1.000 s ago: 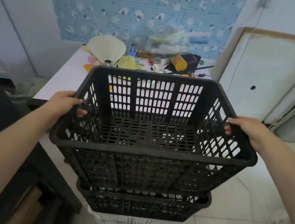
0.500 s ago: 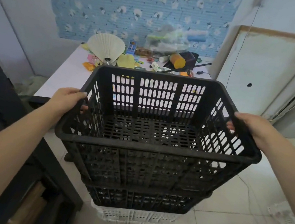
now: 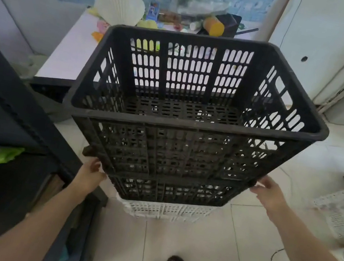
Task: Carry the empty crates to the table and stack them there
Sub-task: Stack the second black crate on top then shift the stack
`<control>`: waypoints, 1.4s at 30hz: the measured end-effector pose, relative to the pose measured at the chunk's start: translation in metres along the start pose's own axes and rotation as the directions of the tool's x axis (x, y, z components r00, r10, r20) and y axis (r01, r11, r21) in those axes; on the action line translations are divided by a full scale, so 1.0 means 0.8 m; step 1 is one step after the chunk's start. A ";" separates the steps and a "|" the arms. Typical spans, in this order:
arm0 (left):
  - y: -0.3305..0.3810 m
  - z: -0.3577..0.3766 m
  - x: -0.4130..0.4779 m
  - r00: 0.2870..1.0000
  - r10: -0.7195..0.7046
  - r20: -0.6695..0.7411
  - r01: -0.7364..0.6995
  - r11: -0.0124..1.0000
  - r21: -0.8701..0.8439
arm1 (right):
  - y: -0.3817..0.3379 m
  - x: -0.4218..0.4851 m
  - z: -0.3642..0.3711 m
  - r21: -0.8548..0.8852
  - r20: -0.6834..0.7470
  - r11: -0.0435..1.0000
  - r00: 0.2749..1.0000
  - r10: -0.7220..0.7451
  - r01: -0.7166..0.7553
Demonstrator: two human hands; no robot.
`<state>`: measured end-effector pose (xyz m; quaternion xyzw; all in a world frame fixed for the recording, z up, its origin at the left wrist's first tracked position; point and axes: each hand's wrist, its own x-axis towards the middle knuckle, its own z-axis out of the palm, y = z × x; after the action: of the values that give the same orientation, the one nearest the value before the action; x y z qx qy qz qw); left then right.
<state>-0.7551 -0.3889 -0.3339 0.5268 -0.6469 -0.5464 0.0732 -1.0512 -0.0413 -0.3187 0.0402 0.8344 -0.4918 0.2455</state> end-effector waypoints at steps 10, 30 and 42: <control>-0.042 0.052 0.025 0.923 0.335 -0.189 -0.356 0.930 -0.088 | 0.049 0.052 0.048 0.167 -0.168 0.934 0.942 -0.289 0.316; -0.066 0.087 0.051 0.789 0.424 -0.445 -0.474 0.880 -0.001 | 0.094 0.084 0.045 0.195 -0.130 0.844 0.866 -0.482 0.499; -0.075 0.090 0.036 0.763 0.502 -0.409 -0.534 0.844 0.039 | 0.111 0.077 0.052 0.110 -0.115 0.842 0.849 -0.516 0.528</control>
<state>-0.7798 -0.3562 -0.4226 0.4252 -0.7154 -0.4095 0.3739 -1.0623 -0.0417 -0.4341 -0.1517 0.7872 -0.5942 0.0651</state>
